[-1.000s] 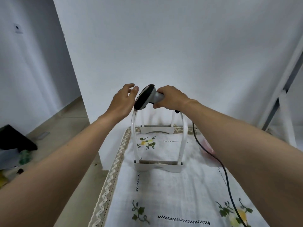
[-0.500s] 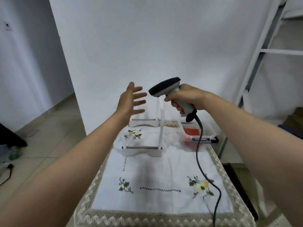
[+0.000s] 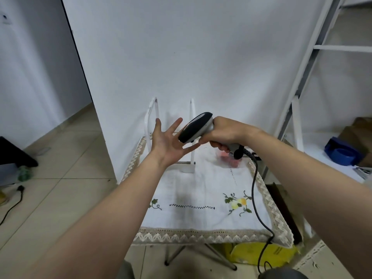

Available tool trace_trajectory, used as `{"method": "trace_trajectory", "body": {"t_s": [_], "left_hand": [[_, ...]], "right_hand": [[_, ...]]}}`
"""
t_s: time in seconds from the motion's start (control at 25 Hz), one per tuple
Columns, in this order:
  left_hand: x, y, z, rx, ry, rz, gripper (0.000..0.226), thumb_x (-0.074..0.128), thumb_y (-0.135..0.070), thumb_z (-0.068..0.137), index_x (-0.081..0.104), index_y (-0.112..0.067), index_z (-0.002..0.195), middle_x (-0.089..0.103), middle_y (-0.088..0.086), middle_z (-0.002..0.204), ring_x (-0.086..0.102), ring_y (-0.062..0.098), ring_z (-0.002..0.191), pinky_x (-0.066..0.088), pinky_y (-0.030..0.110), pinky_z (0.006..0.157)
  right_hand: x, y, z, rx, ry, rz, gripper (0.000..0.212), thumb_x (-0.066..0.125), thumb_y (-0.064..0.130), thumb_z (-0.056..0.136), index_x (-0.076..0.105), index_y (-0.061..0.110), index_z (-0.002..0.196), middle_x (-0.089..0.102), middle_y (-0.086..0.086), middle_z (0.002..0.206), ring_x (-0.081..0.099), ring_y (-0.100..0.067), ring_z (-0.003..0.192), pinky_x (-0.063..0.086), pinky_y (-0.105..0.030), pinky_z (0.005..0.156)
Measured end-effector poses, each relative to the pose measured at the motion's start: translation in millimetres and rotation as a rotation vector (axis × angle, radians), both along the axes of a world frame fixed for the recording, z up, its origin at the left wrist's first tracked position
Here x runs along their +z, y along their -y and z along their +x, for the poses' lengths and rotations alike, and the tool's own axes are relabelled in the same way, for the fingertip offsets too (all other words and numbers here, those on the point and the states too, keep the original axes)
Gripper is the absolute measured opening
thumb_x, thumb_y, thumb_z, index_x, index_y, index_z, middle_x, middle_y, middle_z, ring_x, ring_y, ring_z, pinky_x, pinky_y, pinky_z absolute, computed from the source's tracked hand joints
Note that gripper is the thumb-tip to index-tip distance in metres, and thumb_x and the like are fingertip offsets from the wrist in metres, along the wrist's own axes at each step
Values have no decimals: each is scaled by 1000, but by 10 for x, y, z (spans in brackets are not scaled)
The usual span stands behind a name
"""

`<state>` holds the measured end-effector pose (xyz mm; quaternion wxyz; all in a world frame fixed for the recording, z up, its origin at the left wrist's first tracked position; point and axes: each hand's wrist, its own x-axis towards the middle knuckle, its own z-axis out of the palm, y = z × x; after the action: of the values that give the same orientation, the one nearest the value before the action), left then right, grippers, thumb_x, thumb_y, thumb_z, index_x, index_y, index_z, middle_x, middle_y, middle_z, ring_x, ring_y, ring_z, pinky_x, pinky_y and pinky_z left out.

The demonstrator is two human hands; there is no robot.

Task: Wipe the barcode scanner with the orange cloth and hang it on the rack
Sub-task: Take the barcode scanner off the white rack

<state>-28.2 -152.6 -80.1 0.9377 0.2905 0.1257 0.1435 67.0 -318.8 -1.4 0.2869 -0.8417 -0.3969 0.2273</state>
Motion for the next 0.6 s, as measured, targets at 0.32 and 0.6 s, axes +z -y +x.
{"method": "trace_trajectory", "body": {"t_s": [0.32, 0.6], "left_hand": [[25, 120, 7, -20, -35, 43, 77, 36, -77, 92, 61, -20, 137, 62, 24, 136, 64, 44, 121, 47, 70, 98], [5, 132, 35, -8, -53, 67, 76, 36, -77, 92, 62, -19, 136, 65, 24, 133, 63, 43, 123, 46, 70, 100]], "right_hand": [[-46, 36, -32, -6, 29, -31, 23, 75, 21, 80, 58, 10, 71, 51, -6, 58, 43, -23, 43, 39, -28, 47], [-2, 99, -66, 0, 23, -6, 19, 74, 20, 82, 61, 13, 68, 51, -6, 58, 42, -21, 40, 38, -26, 45]]}}
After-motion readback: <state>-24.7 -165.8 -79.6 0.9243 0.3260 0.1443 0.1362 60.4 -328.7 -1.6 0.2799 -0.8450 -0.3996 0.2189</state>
